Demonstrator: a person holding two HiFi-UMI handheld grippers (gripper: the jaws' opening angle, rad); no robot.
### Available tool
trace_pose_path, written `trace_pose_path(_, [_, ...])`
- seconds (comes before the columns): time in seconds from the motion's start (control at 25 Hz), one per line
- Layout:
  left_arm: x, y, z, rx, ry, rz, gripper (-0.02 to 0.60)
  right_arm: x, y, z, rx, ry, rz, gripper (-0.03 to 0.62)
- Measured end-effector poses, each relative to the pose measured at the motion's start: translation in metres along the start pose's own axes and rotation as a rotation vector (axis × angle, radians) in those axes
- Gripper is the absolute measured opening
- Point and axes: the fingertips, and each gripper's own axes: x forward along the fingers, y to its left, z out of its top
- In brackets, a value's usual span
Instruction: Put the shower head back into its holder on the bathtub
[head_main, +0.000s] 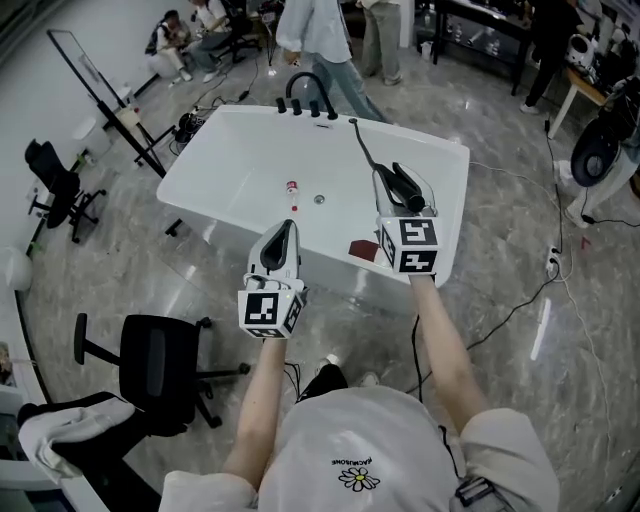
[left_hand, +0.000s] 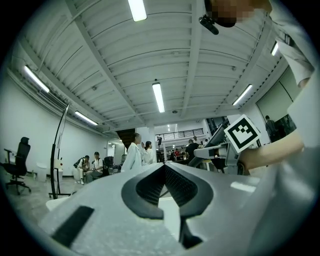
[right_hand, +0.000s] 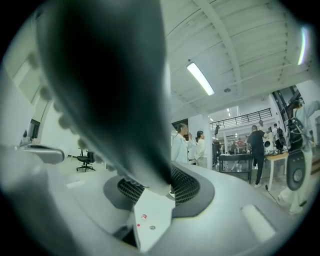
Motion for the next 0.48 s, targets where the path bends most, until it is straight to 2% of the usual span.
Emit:
trace_pose_path(0.16, [0.013,-0.008,-0.021,-0.065,0.036,-0.031,-0.003,0.006,-0.009,0.0,-0.003,-0.006,-0.003,0.136])
trace_pose_path(0.24, [0.024,-0.007,-0.035,-0.103,0.059,-0.047,0.059,0.014,-0.007,-0.002,-0.02,-0.006,0.008,0.136])
trace_pose_path(0.28, [0.032,-0.006,-0.041,-0.117,0.063,-0.057,0.069,0.02,-0.007,-0.002,-0.031,-0.008,0.013,0.135])
trace_pose_path(0.48, [0.102,0.007,-0.056,-0.133,0.041,-0.121,0.094,0.069,-0.021,0.01,-0.082,-0.026,0.017,0.135])
